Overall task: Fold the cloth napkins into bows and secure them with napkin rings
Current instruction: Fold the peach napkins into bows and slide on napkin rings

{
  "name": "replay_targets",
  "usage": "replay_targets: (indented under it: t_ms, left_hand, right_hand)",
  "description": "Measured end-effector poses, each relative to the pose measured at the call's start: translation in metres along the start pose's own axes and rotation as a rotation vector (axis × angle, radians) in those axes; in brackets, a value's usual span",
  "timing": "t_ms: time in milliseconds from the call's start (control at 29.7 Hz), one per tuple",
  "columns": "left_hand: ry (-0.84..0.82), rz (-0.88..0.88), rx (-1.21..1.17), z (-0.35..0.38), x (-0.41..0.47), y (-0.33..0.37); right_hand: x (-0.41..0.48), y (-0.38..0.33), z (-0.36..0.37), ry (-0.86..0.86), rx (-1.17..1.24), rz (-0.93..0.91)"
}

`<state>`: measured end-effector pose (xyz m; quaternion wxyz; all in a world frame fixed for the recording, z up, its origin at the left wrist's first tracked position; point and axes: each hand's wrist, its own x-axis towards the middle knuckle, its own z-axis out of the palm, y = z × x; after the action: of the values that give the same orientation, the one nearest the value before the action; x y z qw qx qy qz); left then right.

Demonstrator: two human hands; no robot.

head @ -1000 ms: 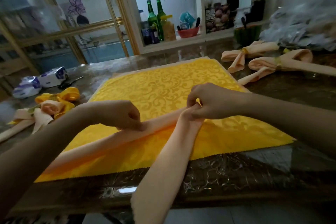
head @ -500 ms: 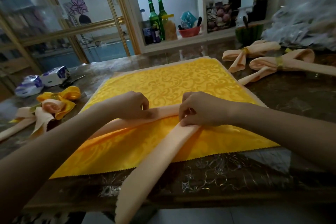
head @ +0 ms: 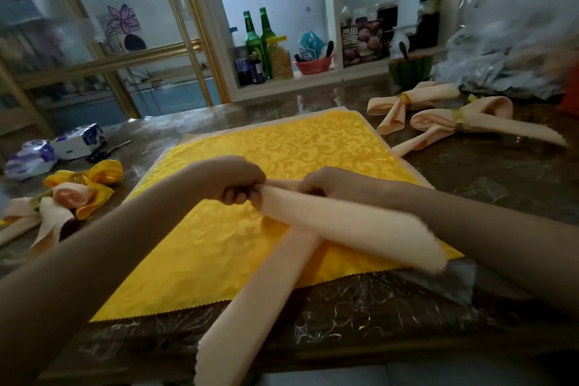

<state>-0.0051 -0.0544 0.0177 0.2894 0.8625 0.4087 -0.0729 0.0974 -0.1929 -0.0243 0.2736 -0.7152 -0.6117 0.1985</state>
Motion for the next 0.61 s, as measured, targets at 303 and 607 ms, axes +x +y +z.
replay_targets:
  t_ms: [303,607]
  left_hand:
    - [-0.048,0.037,-0.537,0.032,-0.053,-0.021]
    - [-0.158,-0.006,-0.356,0.048,-0.033,-0.046]
  right_hand:
    - [-0.016,-0.021,0.01,0.006,0.096,0.094]
    - [-0.032,-0.02,0.027,0.112,-0.076,0.021]
